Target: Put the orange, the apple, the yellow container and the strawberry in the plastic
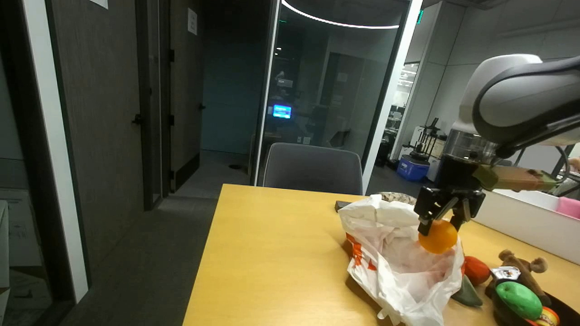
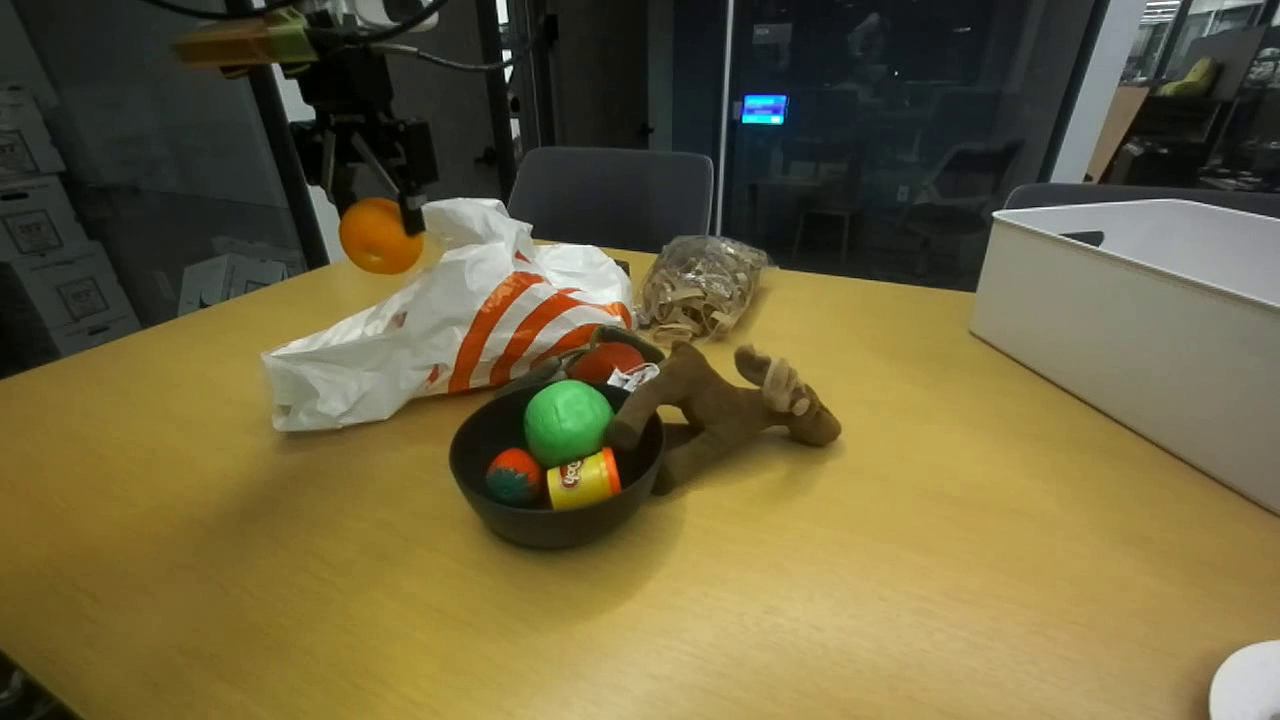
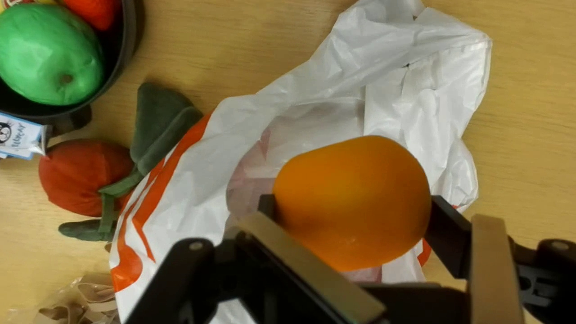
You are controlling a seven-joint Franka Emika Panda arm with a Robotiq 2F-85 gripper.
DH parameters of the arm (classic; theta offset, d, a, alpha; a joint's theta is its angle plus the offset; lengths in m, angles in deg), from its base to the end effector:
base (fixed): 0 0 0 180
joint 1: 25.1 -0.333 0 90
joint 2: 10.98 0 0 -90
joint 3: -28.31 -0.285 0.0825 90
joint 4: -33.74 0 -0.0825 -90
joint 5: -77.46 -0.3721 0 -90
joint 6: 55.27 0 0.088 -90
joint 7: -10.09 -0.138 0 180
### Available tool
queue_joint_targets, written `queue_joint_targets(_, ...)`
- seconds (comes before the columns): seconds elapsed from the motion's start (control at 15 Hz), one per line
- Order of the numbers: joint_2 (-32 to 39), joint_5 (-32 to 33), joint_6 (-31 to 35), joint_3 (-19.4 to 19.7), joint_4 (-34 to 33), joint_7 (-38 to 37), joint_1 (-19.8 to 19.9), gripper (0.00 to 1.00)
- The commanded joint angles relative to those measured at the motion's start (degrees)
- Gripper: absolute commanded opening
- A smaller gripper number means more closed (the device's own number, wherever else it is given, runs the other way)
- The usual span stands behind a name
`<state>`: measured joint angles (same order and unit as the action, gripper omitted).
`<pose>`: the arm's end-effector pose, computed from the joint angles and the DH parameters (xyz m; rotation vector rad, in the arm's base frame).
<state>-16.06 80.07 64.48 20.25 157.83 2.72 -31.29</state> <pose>0.4972 0.1230 0.3787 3.0847 0.2193 0.0332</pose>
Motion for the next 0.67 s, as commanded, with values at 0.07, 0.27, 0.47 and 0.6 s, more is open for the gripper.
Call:
queue_joint_targets(0.07,7.84,3.64,0.53,0.44,-5.44,-4.91,0.01,0.57)
queue_joint_targets(0.27,10.50,7.12,2.61,1.39,-6.31,-9.19,-0.21,0.57)
queue_joint_targets(0.47,11.74,7.09,2.61,2.21,-7.24,-10.90,-0.29,0.80)
queue_joint_targets(0.6,12.08,5.86,1.66,2.58,-8.16,-11.00,-0.16,0.96)
